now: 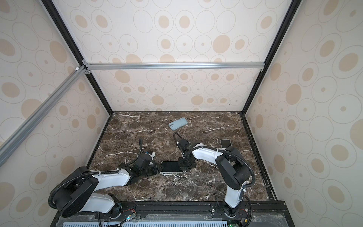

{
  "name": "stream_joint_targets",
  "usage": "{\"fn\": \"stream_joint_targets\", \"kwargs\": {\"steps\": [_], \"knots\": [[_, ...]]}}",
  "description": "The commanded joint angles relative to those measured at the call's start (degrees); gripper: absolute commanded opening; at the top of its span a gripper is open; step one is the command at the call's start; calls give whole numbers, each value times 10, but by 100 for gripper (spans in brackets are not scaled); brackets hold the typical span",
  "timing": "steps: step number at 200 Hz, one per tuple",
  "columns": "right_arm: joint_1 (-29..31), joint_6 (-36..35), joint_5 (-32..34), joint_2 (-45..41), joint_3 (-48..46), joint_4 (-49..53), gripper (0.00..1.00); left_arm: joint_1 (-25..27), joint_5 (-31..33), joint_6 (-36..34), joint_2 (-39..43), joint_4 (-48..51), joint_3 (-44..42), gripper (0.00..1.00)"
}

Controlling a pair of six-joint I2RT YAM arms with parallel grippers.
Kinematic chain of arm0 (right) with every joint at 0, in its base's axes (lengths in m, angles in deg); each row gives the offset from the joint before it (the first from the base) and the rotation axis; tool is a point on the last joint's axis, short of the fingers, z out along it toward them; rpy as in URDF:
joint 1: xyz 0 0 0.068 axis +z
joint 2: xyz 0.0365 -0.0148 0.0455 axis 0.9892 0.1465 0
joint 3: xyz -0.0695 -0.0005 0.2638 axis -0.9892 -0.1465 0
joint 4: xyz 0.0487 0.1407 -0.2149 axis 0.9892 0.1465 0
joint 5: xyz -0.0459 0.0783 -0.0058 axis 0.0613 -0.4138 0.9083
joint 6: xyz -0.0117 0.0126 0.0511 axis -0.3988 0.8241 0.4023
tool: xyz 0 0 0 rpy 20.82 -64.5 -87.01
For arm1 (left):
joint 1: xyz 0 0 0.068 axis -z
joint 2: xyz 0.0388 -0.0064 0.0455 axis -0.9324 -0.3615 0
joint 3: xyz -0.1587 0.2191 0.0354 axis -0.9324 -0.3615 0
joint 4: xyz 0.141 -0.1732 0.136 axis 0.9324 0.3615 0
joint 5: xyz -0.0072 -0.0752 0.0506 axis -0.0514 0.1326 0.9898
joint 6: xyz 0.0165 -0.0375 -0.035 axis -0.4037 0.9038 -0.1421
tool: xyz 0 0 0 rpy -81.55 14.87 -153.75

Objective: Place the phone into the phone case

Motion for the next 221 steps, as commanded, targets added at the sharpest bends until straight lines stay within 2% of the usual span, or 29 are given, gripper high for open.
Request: {"fn": "stream_joint_targets", "kwargs": {"steps": [1,45,109,156,221], "knots": [[45,-6,70,73,-71,-13,10,13,-2,-3,6,34,8,21],[46,-9,99,-13,2,59,12,13,20,-10,30,45,14,21],[44,-18,121,-57,82,115,15,11,38,-15,51,52,18,21],[36,-12,126,-73,71,106,16,7,40,-22,54,55,27,23],[-2,11,42,-56,-5,7,16,3,28,-27,28,49,32,24]]}}
